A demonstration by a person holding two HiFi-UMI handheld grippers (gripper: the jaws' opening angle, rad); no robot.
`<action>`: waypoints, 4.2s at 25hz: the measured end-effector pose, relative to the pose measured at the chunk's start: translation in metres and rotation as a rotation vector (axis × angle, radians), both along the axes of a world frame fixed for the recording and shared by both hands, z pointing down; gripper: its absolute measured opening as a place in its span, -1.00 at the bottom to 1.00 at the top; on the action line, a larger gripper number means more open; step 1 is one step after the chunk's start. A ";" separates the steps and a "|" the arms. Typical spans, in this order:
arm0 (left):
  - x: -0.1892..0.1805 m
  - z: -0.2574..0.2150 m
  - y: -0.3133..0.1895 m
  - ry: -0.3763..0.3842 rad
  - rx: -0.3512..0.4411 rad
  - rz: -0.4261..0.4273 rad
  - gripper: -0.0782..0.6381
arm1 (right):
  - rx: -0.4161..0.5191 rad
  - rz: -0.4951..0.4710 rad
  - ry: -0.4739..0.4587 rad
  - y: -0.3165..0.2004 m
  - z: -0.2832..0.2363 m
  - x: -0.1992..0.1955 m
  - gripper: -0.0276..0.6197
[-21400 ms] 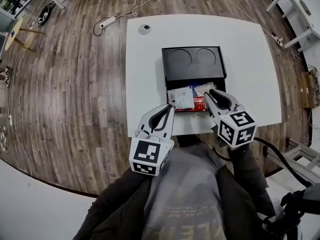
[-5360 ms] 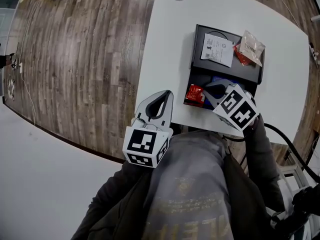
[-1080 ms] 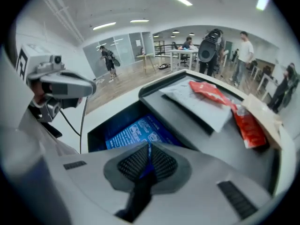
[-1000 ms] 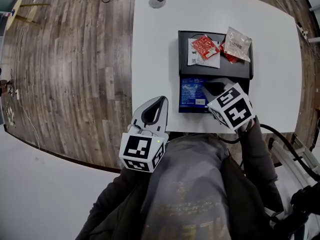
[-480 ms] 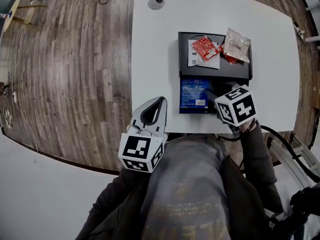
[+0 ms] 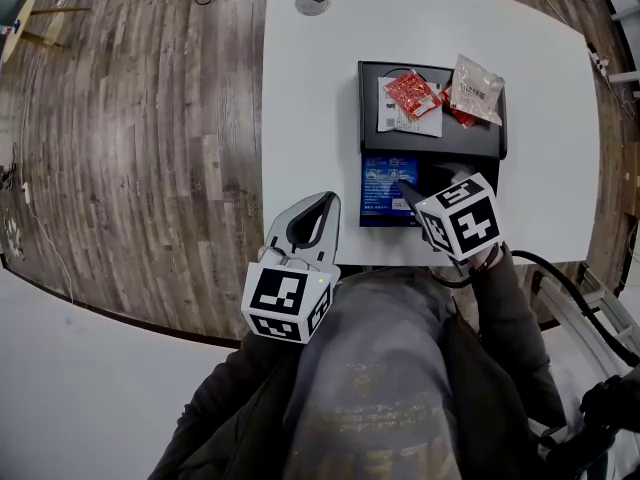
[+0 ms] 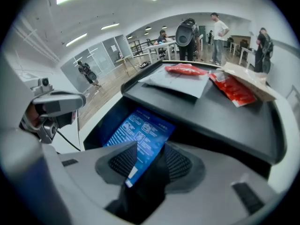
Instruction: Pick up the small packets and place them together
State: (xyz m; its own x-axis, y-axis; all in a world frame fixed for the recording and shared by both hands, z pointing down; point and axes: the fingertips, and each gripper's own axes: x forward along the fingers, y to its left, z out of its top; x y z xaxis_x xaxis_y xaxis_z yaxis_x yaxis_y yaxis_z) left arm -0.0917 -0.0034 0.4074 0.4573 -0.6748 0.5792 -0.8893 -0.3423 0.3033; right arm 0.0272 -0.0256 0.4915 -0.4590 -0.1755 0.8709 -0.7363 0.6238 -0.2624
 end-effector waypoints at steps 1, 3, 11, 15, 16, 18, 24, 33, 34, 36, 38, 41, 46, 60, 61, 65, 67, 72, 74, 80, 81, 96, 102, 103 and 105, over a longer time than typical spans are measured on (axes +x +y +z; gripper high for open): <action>0.000 0.001 0.000 0.001 -0.001 0.000 -0.77 | -0.013 0.029 -0.032 -0.001 -0.001 -0.001 -0.39; 0.000 0.001 0.000 0.002 -0.004 0.000 -0.77 | -0.040 0.087 -0.106 -0.003 -0.007 -0.003 -0.39; 0.000 0.000 0.000 0.004 0.000 -0.010 -0.77 | 0.037 0.005 0.034 -0.008 0.003 0.004 -0.81; -0.002 -0.001 0.001 0.004 0.005 -0.018 -0.77 | 0.038 0.015 0.003 -0.008 0.000 0.005 -0.88; -0.001 -0.002 0.001 0.005 0.007 -0.019 -0.77 | 0.035 0.030 -0.018 -0.007 -0.004 0.005 -0.89; -0.002 -0.003 0.002 0.006 0.011 -0.021 -0.77 | 0.023 0.062 -0.074 -0.007 -0.013 0.006 -0.90; 0.003 -0.010 0.008 0.015 0.034 -0.013 -0.77 | -0.035 0.186 -0.258 -0.001 -0.045 0.002 -0.90; 0.006 -0.024 0.020 0.020 0.077 0.002 -0.77 | 0.067 0.180 -0.321 0.007 -0.083 0.001 -0.90; 0.007 -0.025 0.021 0.021 0.082 0.004 -0.77 | 0.092 0.163 -0.325 0.009 -0.089 -0.002 -0.90; 0.008 -0.029 0.024 0.023 0.094 0.010 -0.77 | 0.136 0.141 -0.324 0.013 -0.100 -0.004 -0.90; 0.009 -0.034 0.026 0.025 0.109 0.013 -0.77 | 0.179 0.126 -0.317 0.017 -0.109 -0.005 -0.90; 0.008 -0.040 0.029 0.028 0.136 0.014 -0.77 | 0.256 0.097 -0.311 0.021 -0.128 -0.008 -0.90; 0.005 -0.050 0.030 0.035 0.186 0.015 -0.77 | 0.397 0.056 -0.322 0.022 -0.170 -0.016 -0.90; -0.008 -0.050 0.014 -0.007 0.149 -0.033 -0.77 | 0.445 0.088 -0.393 -0.047 -0.197 -0.022 -0.90; -0.009 -0.048 0.010 -0.011 0.138 -0.038 -0.77 | 0.433 0.103 -0.390 -0.058 -0.193 -0.020 -0.90; -0.015 -0.038 -0.001 -0.034 0.094 -0.058 -0.77 | 0.373 0.175 -0.385 -0.096 -0.168 -0.012 -0.90; -0.015 -0.032 -0.002 -0.039 0.076 -0.064 -0.77 | 0.352 0.196 -0.377 -0.104 -0.158 -0.009 -0.90; -0.017 -0.019 -0.003 -0.038 0.043 -0.075 -0.77 | 0.351 0.224 -0.361 -0.111 -0.147 -0.005 -0.90; -0.017 -0.016 -0.005 -0.036 0.031 -0.078 -0.77 | 0.350 0.239 -0.353 -0.112 -0.143 -0.004 -0.90; -0.012 -0.009 -0.011 -0.035 0.015 -0.077 -0.77 | 0.369 0.264 -0.300 -0.121 -0.128 0.002 -0.90; -0.011 -0.009 -0.011 -0.034 0.014 -0.077 -0.77 | 0.372 0.273 -0.289 -0.122 -0.127 0.004 -0.90; -0.020 -0.010 0.003 -0.038 0.022 -0.091 -0.77 | 0.444 0.377 -0.204 -0.118 -0.123 0.014 -0.62; -0.020 -0.014 0.009 -0.036 0.037 -0.094 -0.77 | 0.558 0.363 -0.203 -0.097 -0.145 0.015 -0.62; -0.020 -0.014 0.010 -0.035 0.041 -0.092 -0.77 | 0.580 0.350 -0.202 -0.090 -0.148 0.013 -0.62; -0.018 -0.016 0.012 -0.033 0.050 -0.084 -0.77 | 0.609 0.323 -0.202 -0.075 -0.151 0.007 -0.62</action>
State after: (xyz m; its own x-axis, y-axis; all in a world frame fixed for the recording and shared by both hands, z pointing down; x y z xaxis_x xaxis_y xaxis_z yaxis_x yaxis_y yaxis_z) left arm -0.1093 0.0086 0.3913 0.3793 -0.7384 0.5576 -0.9246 -0.2799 0.2583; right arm 0.0341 -0.1003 0.3408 -0.4442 -0.7574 0.4786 -0.8824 0.4622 -0.0876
